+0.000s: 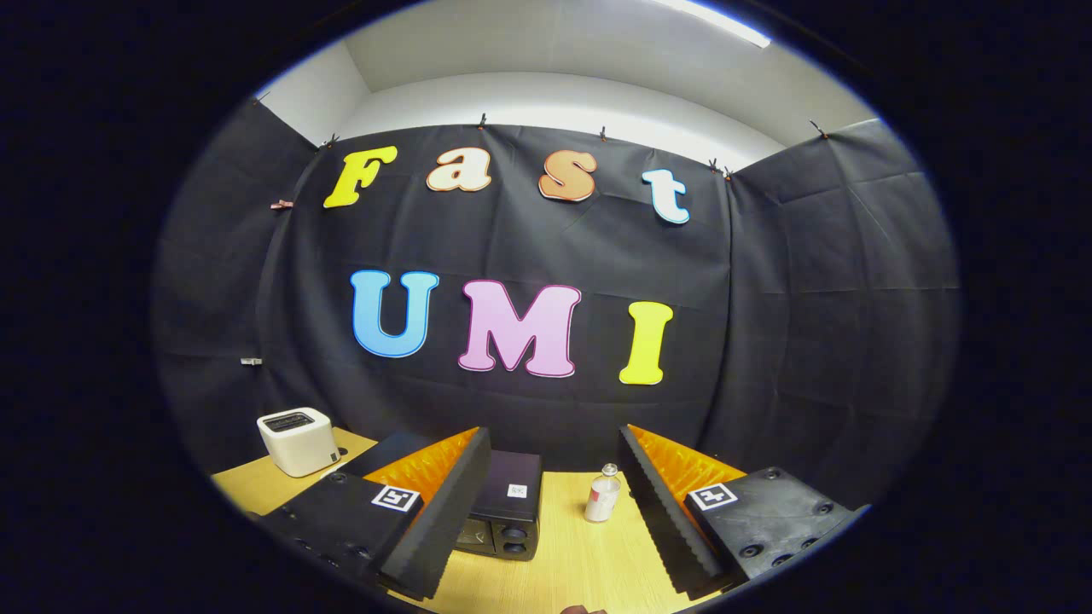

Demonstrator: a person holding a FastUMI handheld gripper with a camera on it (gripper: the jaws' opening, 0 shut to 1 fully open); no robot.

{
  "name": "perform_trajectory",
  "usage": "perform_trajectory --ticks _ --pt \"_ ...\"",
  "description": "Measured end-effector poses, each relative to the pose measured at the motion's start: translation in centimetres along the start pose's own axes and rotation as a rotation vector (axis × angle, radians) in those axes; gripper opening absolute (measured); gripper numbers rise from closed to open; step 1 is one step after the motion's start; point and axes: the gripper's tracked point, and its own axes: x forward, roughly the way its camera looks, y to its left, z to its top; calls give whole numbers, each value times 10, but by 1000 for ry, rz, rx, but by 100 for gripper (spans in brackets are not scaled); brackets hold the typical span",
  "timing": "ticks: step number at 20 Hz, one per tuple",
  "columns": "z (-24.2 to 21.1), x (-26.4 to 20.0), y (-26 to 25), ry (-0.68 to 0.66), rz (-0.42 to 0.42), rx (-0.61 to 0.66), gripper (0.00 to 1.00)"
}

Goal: Open the toaster oven, put the food inside, and close the toaster oven door.

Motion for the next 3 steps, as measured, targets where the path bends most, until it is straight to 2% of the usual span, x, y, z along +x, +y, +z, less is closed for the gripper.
perform_trajectory --ticks 3 --pt "2 8 -18 6 8 19 99"
